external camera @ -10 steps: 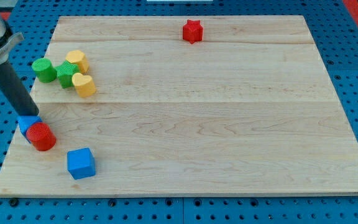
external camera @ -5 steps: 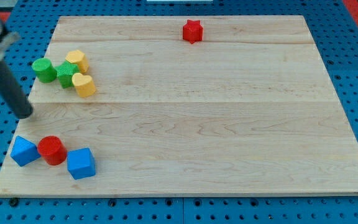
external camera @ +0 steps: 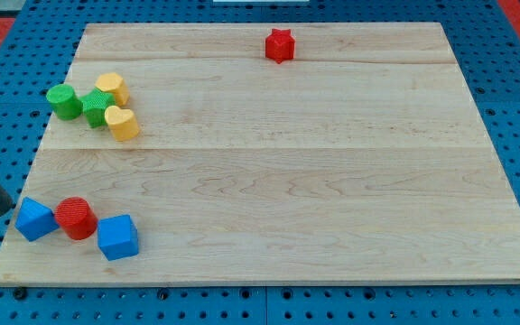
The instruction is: Move the blue triangle to the left of the red circle
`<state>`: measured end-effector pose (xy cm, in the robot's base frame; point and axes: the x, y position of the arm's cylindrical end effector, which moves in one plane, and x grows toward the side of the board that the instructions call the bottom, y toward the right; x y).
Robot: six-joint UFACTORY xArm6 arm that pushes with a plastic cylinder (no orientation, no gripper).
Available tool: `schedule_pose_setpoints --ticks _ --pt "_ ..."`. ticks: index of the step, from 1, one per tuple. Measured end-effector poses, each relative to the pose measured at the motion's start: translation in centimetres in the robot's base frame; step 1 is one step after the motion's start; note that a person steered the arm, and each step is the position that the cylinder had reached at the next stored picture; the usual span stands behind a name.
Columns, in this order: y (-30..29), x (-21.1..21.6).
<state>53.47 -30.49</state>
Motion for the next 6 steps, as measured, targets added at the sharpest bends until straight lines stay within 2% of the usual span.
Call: schedule_pose_setpoints --ticks 1,4,5,6 --pt "1.6 2.1" --pt "5.5 0.0" --pt "3.2 -4.6" --pt "6.1 -8.9"
